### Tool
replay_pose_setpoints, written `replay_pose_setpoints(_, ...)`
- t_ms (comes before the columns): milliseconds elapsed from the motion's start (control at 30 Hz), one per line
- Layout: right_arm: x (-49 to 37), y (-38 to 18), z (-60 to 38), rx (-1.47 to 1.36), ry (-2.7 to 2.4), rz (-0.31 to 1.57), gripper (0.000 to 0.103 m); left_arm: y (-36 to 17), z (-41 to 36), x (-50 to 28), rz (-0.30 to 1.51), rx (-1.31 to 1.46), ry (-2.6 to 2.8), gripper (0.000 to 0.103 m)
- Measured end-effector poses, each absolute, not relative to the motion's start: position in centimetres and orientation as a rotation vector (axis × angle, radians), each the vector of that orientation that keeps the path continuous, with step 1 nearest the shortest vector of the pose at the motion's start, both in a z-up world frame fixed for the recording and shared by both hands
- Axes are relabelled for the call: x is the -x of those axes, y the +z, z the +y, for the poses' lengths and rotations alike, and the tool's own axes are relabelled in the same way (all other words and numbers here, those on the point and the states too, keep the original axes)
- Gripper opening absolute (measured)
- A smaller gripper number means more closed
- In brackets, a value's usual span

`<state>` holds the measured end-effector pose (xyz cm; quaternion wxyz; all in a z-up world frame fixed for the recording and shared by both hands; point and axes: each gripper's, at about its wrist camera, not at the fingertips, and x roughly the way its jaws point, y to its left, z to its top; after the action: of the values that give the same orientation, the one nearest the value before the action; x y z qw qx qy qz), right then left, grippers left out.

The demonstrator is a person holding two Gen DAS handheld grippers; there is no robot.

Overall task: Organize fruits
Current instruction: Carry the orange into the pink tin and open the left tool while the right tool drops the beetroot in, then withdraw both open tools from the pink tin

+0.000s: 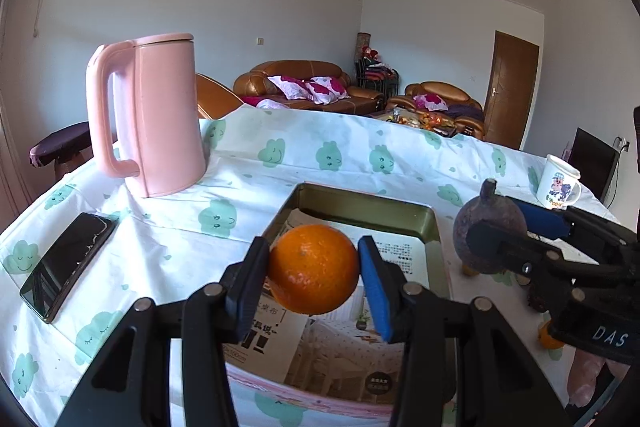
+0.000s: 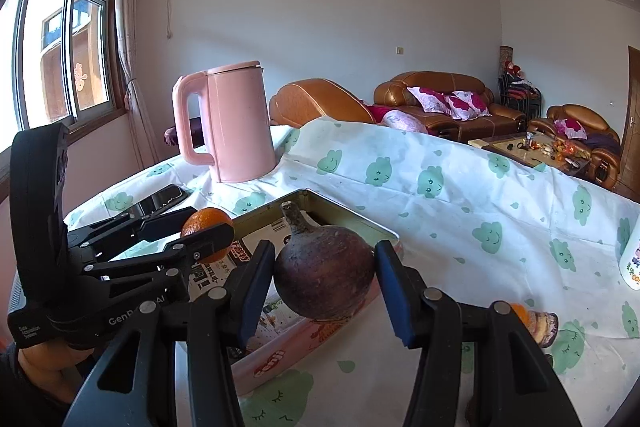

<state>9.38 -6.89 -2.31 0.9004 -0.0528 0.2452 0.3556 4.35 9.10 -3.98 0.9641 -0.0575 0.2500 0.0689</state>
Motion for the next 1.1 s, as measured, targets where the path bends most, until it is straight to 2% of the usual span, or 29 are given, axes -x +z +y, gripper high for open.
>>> replay_pose_setpoints(767,-11.2,-6.2,-2.1,0.192,0.762,0.65,0.054,-5.5,11.6,-5.9,0.607,0.155,0.154,0.048)
replay_pose_setpoints(867,-10.9,-5.9,-2.4,0.188,0.737,0.636,0.06,-5.5,11.9,-5.7,0.594,0.162,0.181,0.06)
replay_pose_setpoints(933,-10.6,-5.5,-3.2,0.176,0.728,0.628,0.066,-5.2,12.0,-5.2,0.574,0.167,0.18,0.074)
replay_pose_setpoints(1000,-9.9,-5.0,-4.2,0.175,0.717,0.613,0.071,-4.9,11.7,-4.6,0.553,0.173,0.175,0.083)
replay_pose_setpoints(1100,-8.3,-4.2,-6.1,0.211,0.676,0.579,0.074,-4.0,10.7,-3.7,0.514,0.165,0.149,0.086)
